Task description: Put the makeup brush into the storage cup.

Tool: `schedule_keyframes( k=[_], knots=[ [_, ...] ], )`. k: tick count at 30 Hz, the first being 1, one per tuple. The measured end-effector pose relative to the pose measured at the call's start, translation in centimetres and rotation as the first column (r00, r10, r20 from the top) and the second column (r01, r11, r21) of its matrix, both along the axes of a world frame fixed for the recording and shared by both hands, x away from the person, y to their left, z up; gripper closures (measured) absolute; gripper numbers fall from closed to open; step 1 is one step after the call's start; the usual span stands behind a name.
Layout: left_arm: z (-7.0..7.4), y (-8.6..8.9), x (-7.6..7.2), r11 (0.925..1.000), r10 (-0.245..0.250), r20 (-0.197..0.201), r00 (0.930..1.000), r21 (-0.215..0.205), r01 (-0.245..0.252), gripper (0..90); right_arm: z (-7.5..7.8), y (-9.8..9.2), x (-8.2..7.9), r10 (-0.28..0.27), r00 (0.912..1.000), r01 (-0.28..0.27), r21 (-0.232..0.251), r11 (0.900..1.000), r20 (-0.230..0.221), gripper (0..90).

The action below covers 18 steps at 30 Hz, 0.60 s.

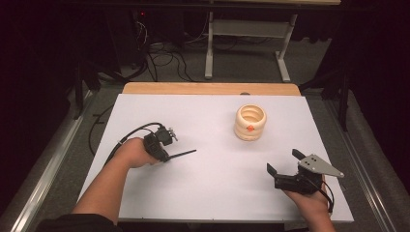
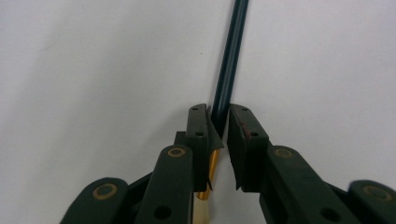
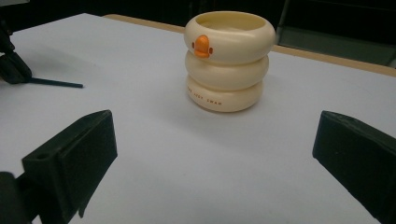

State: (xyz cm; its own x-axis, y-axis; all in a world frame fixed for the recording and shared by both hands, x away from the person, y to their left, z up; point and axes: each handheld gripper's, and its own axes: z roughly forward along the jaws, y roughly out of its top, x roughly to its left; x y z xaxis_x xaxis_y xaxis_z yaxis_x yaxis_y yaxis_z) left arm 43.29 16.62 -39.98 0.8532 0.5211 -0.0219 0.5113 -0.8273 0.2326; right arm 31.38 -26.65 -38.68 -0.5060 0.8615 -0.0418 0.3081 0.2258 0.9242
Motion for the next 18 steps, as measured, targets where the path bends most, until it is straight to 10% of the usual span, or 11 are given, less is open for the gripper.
schedule_keyframes(
  k=[18],
  knots=[
    [-0.02, -0.05, 0.07, 0.9998, 0.018, -0.011, 0.9998, -0.002, -0.018, 82.8, 0.03, 0.00, -0.05, 0.000, 1.0000, 0.000, 0.004, 1.000, -0.002, 1.2]
  ],
)
